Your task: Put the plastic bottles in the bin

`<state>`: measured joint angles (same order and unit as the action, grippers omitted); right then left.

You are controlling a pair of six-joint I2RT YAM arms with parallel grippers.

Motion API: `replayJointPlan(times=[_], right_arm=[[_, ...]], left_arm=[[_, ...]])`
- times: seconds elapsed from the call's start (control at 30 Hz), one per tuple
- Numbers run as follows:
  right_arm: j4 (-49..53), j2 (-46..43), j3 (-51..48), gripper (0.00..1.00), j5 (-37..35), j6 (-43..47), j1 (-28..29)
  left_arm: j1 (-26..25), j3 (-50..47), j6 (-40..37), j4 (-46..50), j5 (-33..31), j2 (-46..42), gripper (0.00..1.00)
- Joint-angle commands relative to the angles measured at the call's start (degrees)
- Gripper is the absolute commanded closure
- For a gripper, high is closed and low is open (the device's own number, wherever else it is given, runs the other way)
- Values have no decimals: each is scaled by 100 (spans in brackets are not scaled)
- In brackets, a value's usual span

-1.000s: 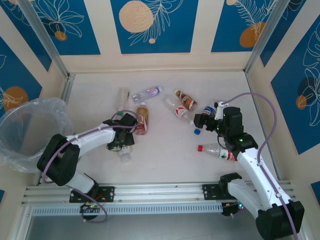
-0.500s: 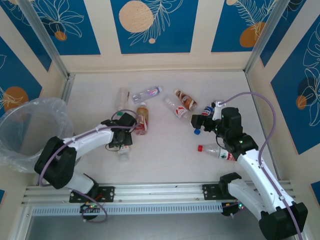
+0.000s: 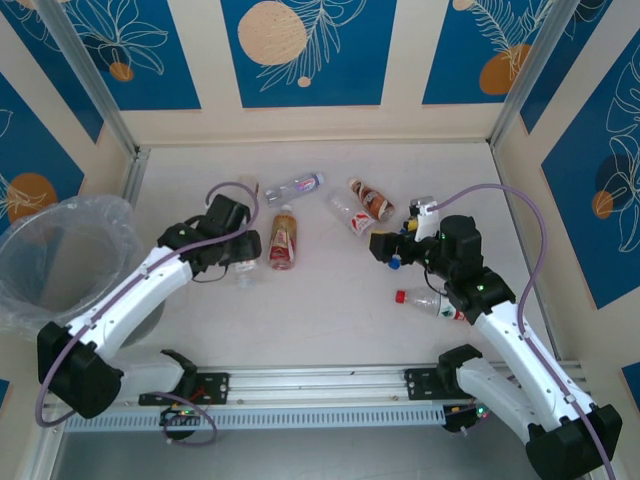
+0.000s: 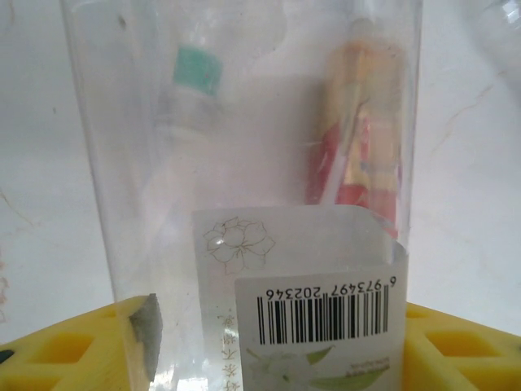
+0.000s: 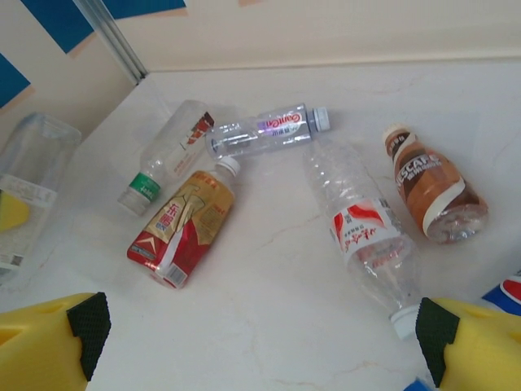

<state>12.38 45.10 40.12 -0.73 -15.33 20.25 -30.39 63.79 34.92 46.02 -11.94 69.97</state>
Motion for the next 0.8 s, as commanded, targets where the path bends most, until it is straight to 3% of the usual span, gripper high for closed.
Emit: replayJointPlan(times=[0.0, 0.27, 0.43, 0.53, 0.77], right_arm=[[-436, -53, -108, 1, -15, 88, 40], [-735, -54, -274, 1, -200, 168, 40], [-897, -20, -381, 1, -232, 185, 47], [-974, 6, -417, 1, -282, 210, 40], [-1071, 154, -305, 1, -311, 447, 41]], left_arm=[[219, 673, -525, 610, 341, -151, 41], [1001, 2902, -1289, 2051, 936, 52, 41], [1462, 3965, -1597, 2742, 777, 294, 41], [1539, 4418, -1618, 2850, 225, 276, 41], [1754, 4877, -1707, 2752, -1938, -158, 41]])
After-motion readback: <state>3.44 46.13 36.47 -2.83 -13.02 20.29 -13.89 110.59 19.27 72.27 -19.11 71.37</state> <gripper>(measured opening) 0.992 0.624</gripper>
